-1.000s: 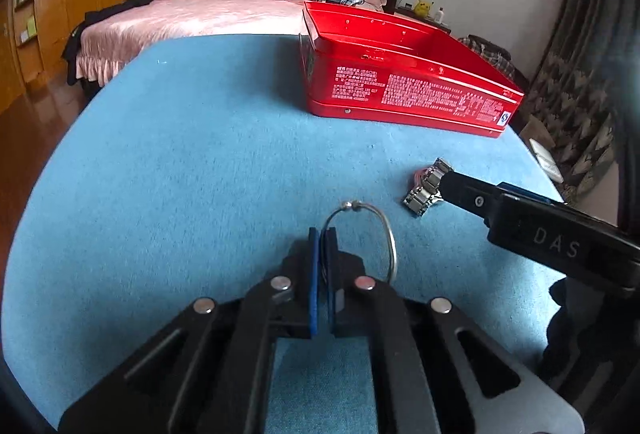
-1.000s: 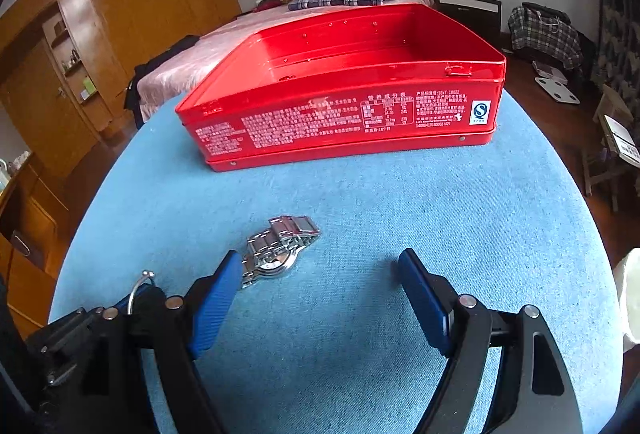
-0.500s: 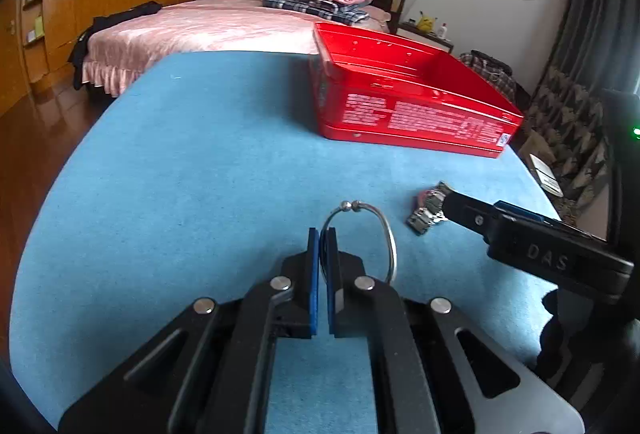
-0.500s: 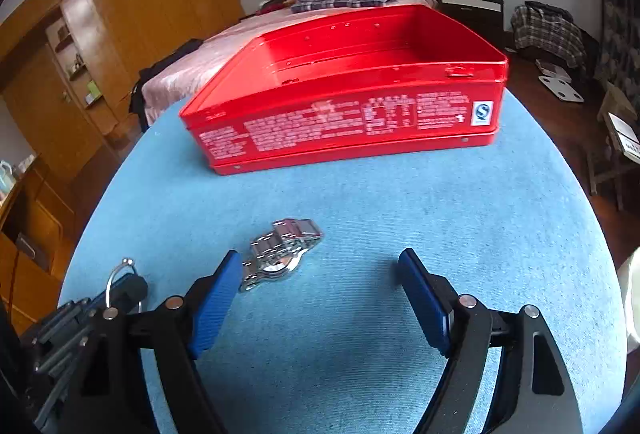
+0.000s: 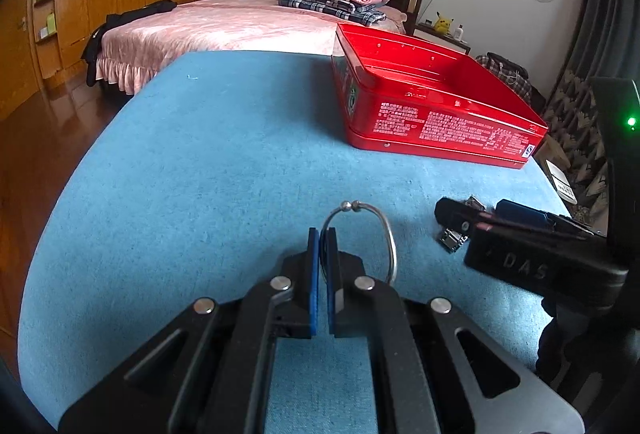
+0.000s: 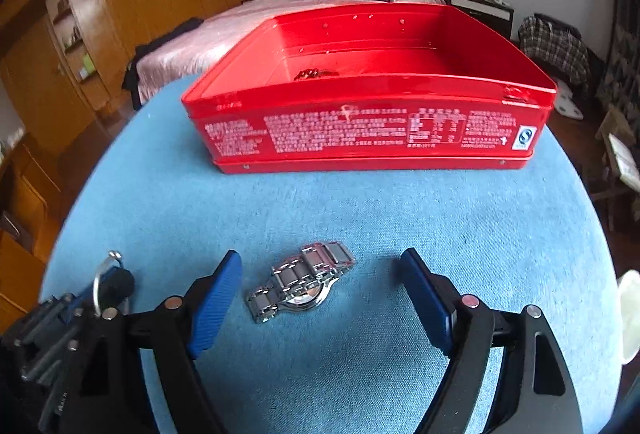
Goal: Organize jewelry
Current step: 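Grasp the silver watch with the right tool while the left tool holds the bangle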
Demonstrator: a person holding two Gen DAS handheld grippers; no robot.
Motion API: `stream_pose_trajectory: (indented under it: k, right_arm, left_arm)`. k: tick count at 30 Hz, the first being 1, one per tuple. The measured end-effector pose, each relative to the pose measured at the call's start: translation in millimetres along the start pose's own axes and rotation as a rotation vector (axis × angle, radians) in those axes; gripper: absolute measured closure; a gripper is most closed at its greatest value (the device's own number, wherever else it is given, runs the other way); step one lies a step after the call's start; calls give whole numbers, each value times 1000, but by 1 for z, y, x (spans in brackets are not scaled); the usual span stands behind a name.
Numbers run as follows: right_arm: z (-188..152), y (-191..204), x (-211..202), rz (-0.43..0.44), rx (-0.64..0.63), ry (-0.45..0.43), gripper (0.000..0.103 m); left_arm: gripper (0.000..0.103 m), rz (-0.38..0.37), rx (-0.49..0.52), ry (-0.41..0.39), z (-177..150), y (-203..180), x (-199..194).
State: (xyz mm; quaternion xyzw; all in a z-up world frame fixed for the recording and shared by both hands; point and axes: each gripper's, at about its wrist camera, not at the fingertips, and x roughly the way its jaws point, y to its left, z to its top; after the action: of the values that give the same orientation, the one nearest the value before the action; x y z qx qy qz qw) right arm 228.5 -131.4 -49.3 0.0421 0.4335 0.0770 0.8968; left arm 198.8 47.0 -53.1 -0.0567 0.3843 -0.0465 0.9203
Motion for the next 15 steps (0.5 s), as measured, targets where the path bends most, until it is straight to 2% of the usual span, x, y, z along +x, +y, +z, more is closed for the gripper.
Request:
stream_pose_trajectory:
  k: [5,11,15]
  right_arm:
    - [-8,3,-4,-36,-80,17,24]
    - [-19,-14,-16,-67,-81,22,25]
    - [-19,-26,-18,-26,-47,3,24]
  left_arm:
    - [101,-8,2,3,1,-1,1]
    - [101,-18,2,8,0,-5,2]
    - [101,-26,10,13,0,-9,4]
